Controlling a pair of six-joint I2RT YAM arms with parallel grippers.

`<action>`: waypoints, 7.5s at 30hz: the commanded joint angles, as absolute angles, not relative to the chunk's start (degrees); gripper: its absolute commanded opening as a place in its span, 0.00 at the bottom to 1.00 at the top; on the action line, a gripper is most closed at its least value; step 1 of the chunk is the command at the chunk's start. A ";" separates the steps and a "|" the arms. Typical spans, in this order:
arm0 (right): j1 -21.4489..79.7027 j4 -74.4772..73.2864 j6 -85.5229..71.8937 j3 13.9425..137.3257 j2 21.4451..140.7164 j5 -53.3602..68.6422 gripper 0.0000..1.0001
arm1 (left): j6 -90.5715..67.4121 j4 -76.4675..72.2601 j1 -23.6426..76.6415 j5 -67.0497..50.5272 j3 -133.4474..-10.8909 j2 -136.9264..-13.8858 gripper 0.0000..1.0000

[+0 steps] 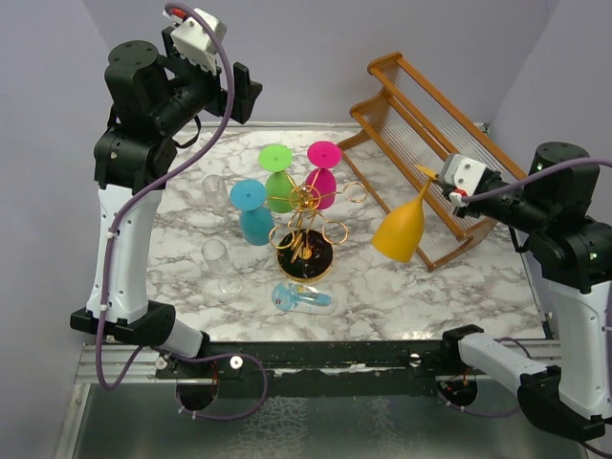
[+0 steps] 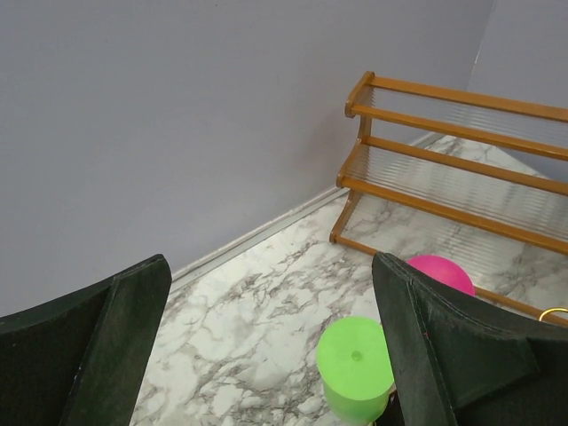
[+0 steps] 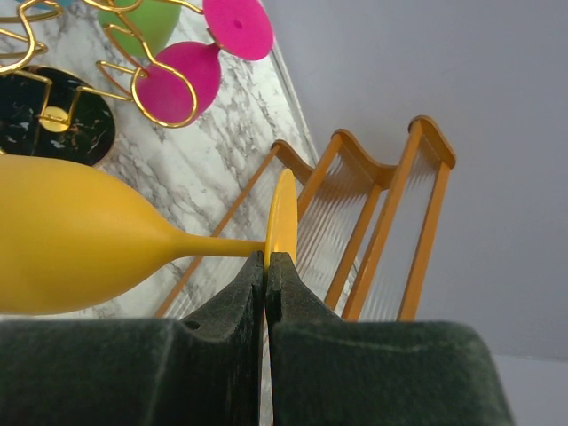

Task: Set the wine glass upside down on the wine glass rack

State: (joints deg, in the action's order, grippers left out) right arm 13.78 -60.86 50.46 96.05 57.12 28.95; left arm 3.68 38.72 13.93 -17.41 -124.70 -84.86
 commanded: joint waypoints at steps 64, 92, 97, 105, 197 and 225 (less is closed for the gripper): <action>26.78 -59.11 69.03 102.39 74.90 38.34 0.01 | 8.91 32.22 11.30 -8.14 -119.48 -83.81 0.99; 27.10 -49.63 75.16 90.79 71.67 49.03 0.01 | 9.62 30.45 11.07 -7.46 -116.11 -81.28 0.99; 27.15 -49.70 75.93 90.46 72.27 51.38 0.01 | 9.72 30.41 11.05 -7.62 -115.76 -80.91 0.99; 27.25 -48.69 76.16 89.91 72.80 53.08 0.01 | 9.72 30.49 11.02 -7.78 -116.03 -80.90 0.99; 28.83 -42.03 77.50 79.30 68.52 31.14 0.19 | 10.78 31.15 10.99 -11.43 -114.96 -81.05 0.99; 28.81 -46.91 75.16 76.17 61.77 27.65 0.39 | 12.60 33.32 10.90 -10.67 -114.11 -79.92 0.99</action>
State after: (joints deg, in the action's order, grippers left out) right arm 28.67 -45.74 77.56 77.43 64.01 30.68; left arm 11.75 32.56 11.31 -10.98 -113.86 -81.01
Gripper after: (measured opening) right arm 0.385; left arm 0.989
